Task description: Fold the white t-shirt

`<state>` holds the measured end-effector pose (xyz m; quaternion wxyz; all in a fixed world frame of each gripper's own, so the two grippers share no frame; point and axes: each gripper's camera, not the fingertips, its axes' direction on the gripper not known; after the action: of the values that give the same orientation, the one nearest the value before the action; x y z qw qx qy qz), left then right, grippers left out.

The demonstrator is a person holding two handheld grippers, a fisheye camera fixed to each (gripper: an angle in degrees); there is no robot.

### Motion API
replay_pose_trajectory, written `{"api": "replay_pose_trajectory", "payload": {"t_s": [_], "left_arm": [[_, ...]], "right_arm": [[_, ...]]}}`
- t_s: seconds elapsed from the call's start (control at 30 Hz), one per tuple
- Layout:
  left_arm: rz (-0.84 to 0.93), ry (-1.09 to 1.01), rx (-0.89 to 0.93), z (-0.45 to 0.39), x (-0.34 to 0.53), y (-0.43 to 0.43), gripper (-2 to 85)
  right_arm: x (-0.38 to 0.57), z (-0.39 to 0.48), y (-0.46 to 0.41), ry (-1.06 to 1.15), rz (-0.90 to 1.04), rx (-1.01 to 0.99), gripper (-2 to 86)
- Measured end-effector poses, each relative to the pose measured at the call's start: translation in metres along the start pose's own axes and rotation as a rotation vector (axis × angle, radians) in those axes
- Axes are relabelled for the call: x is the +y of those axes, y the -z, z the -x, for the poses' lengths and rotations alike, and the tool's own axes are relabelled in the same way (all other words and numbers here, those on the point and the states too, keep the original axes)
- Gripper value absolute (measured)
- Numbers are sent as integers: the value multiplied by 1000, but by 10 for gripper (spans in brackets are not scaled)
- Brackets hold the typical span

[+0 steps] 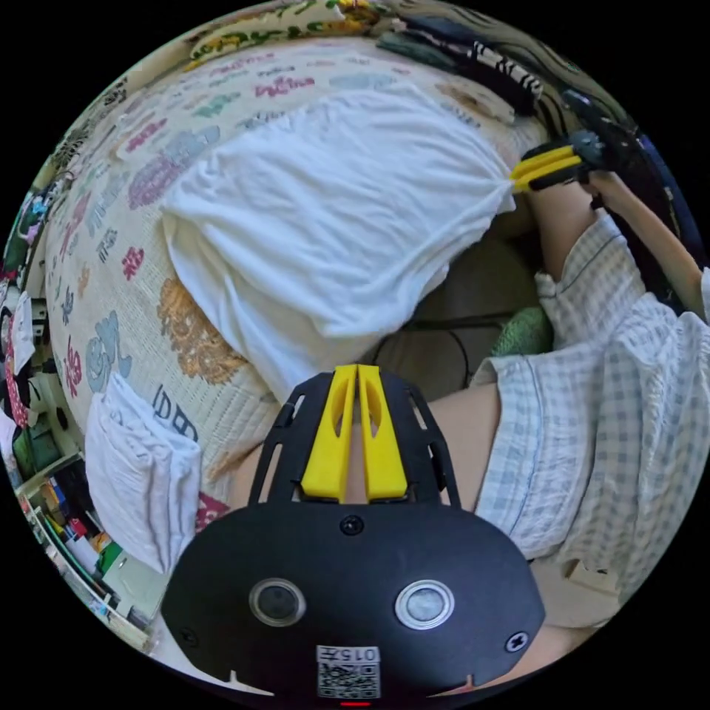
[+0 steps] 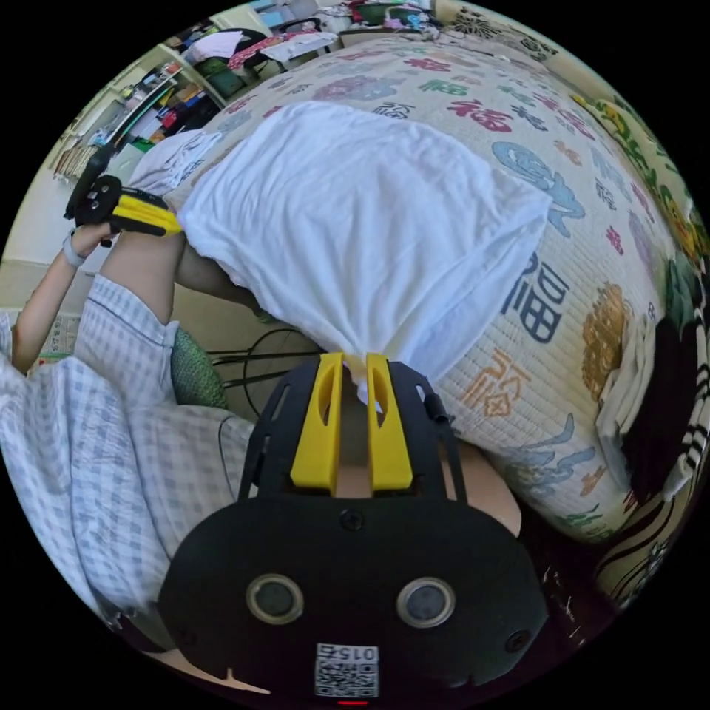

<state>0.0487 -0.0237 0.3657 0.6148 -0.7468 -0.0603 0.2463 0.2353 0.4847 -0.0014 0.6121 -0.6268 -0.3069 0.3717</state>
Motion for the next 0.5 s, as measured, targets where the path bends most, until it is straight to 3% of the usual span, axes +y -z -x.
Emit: {"api": "replay_pose_trajectory", "payload": {"t_s": [0.1, 0.27, 0.33, 0.43, 0.5], "left_arm": [[-66, 16, -51, -2, 0, 11, -8], [-262, 67, 87, 4, -37, 12, -8], [-219, 78, 124, 9, -57, -10, -8], [-4, 122, 170, 27, -82, -64, -7], [-9, 152, 253, 42, -80, -67, -6]], "right_arm": [[9, -9, 9, -55, -49, 22, 56], [-20, -14, 7, -27, -149, -97, 48], [-39, -15, -9, -9, -91, -92, 36], [-61, -25, -41, -34, 57, -13, 7], [-66, -40, -41, -65, 57, -112, 4]]}}
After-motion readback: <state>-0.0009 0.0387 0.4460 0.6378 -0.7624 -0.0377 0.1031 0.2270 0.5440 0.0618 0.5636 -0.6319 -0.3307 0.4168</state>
